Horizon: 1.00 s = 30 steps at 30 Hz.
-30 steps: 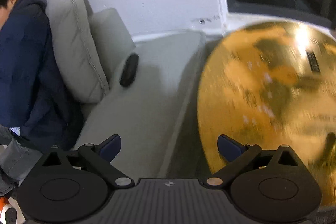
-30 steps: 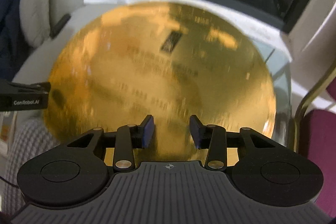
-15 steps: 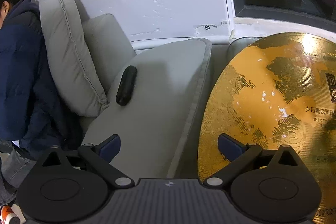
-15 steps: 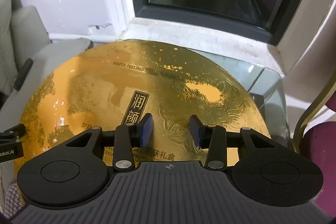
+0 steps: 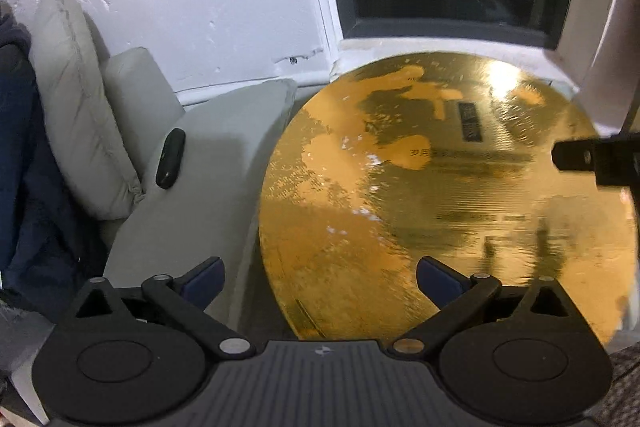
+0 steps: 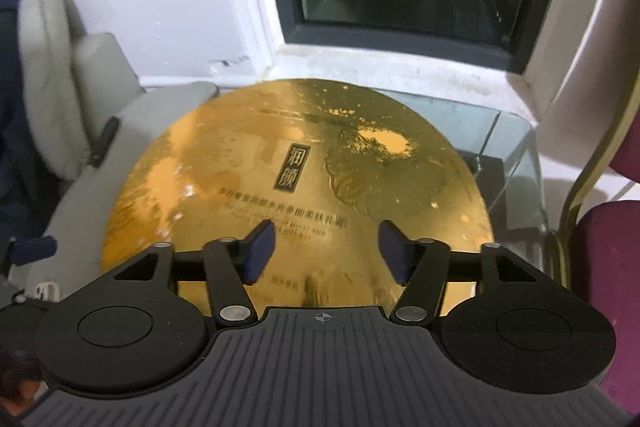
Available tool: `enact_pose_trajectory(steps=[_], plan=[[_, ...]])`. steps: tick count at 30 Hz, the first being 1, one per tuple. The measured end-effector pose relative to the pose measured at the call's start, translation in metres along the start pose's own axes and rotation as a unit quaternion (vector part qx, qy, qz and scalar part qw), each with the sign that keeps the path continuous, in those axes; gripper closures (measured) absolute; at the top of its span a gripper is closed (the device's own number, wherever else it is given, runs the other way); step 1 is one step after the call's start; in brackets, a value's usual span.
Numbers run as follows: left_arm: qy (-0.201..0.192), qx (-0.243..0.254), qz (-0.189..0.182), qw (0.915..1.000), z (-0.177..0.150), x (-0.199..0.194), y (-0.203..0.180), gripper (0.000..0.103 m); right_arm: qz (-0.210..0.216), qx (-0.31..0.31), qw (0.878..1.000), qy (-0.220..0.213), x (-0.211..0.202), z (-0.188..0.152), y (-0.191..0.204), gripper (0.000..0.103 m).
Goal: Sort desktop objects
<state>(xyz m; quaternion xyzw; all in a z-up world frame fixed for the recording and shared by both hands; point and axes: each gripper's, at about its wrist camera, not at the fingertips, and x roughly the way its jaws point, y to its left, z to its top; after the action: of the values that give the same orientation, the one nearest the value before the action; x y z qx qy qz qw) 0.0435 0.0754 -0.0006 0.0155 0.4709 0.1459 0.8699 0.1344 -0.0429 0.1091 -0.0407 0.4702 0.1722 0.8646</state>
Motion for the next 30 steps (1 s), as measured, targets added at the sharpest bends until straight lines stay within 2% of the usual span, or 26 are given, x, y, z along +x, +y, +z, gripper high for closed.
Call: enact_pose_trajectory(steps=[3,5,10,17,30], plan=[[-0.004,-0.004,-0.011,0.9999,-0.008,-0.017,-0.002,0.001,0.011,0.008,1.000,-0.014,-0.025,-0.017,-0.003,0.023],[-0.003,0.001,-0.013,0.9999,-0.014,-0.026,-0.004,0.001,0.022,0.022,0.999,-0.018,-0.037,-0.028,-0.007,0.022],[0.006,0.021,-0.028,0.9994,-0.029,-0.047,-0.009,0.001,0.038,0.044,0.998,-0.032,-0.068,-0.056,-0.010,0.011],[0.005,0.041,-0.046,0.9981,-0.047,-0.071,-0.016,0.001,0.032,0.045,0.998,-0.036,-0.103,-0.085,-0.009,0.007],[-0.011,0.043,-0.073,0.9963,-0.070,-0.105,-0.026,0.001,-0.018,0.050,0.998,-0.037,-0.149,-0.134,-0.015,0.007]])
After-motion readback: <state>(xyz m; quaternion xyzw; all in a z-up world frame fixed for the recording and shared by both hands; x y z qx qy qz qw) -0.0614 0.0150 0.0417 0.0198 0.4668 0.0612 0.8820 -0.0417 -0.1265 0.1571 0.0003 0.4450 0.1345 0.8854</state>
